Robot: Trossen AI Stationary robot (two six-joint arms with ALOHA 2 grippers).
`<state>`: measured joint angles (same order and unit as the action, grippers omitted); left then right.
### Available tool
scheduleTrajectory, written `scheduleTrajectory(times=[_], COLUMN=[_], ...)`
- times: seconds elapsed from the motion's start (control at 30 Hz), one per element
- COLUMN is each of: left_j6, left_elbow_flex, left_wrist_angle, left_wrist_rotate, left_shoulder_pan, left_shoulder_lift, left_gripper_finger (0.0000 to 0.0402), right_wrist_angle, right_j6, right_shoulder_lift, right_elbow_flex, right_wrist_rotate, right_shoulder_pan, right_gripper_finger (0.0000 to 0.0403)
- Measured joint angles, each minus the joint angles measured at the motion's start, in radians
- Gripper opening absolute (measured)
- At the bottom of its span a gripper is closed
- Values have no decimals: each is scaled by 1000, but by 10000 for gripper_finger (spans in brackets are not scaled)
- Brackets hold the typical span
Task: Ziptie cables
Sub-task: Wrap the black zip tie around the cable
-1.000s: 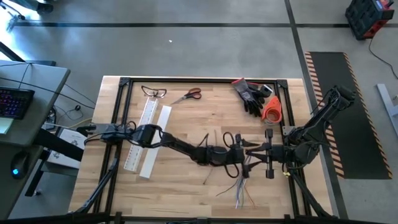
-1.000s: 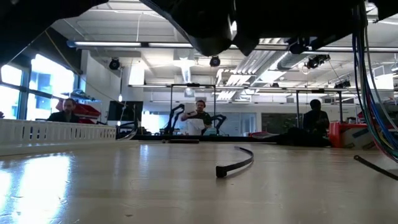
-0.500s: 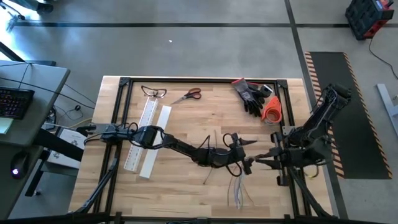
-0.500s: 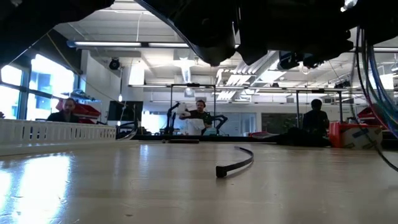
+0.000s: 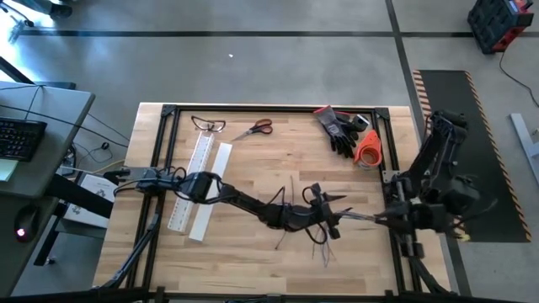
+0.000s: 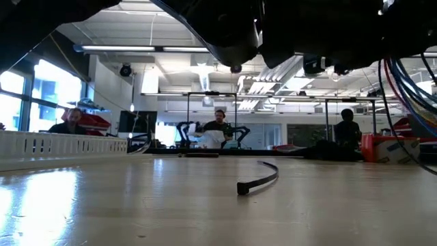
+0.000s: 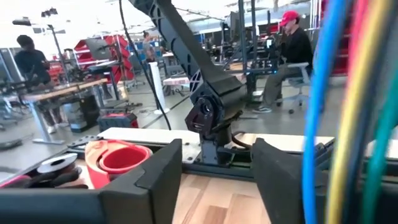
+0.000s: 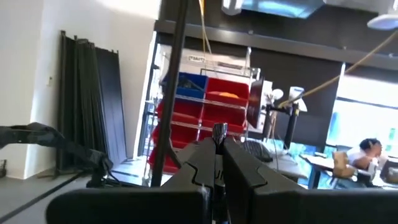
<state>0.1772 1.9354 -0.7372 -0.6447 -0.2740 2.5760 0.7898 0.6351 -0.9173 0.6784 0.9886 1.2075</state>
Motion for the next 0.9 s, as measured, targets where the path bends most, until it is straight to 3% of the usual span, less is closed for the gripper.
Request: scheduleTrajectory(times=[0.23, 0.5, 0.73, 0.9], left_j6=[91, 329, 324, 109], left_elbow_flex=[0, -1, 0, 0], left_wrist_angle=[10, 129, 613, 1167], left_wrist_rotate=[-33, -253, -401, -421], left_shoulder_pan=[-35, -108, -145, -154], left_shoulder_lift=[-7, -63, -221, -339], left_gripper_finger=[106, 15, 1, 0], right_wrist_angle=[-5, -6, -59, -157], right_j6=[150, 269, 231, 48], right_shoulder_lift=[0, 0, 0, 0], right_elbow_flex=[84, 146, 127, 42], right_wrist_rotate=[19, 77, 144, 156], right_shoulder_pan=[96, 170, 139, 27], right_gripper_finger=[0, 0, 0, 0])
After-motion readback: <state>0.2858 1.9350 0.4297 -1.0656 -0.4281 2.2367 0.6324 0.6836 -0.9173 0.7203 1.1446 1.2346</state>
